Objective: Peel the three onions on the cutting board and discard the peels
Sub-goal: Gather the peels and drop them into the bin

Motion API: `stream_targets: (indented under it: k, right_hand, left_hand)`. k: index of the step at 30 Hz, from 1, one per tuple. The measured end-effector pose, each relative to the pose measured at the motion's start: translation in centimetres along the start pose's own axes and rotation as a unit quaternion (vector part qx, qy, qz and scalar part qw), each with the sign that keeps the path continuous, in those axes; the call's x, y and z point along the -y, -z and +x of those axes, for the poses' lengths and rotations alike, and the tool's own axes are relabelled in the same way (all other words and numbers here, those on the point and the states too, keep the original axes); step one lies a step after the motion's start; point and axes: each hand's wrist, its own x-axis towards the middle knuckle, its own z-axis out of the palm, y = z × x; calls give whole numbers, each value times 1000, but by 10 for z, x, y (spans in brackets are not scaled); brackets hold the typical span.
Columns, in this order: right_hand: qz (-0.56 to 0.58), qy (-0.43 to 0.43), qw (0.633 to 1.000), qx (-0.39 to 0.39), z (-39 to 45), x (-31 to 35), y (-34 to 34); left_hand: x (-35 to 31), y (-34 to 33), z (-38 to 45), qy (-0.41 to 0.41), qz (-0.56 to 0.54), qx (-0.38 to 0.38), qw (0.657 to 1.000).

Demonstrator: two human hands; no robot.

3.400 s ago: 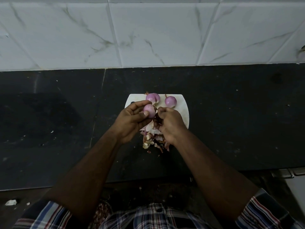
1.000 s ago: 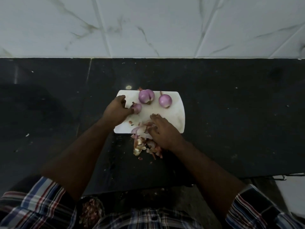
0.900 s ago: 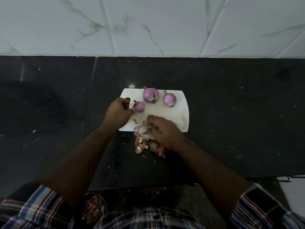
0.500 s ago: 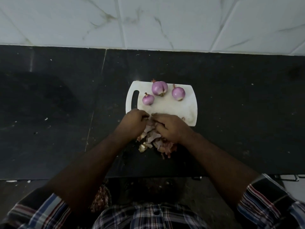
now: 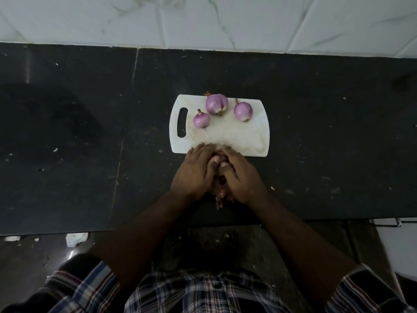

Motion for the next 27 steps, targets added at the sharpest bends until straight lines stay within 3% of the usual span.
stream_targets:
  k: [3,7,13,18,22,27]
  right_hand:
    - [-24,3,999,-45,-15,-12,11]
    - [-127,38,991,-4,-31,-12,-6]
    - [-214,119,969,-40,-5,-4,-32]
    - [-192,90,977,-26,1,1,-38]
    - [-128,123,982,-63,4,7,-40]
    - [-63,146,984,-82,3,22,-48]
  left_hand:
    - [5,10,-9,39,-51,-37,997]
    - [2,9,-13,42,-106,-39,993]
    - [-13,3,-11,53,-199,-53,977]
    - [-17,1,-8,110,-282,-68,951]
    - [-14,1,-6,161,-384,-80,906]
    - [-16,-1,-10,175,-383,-127,898]
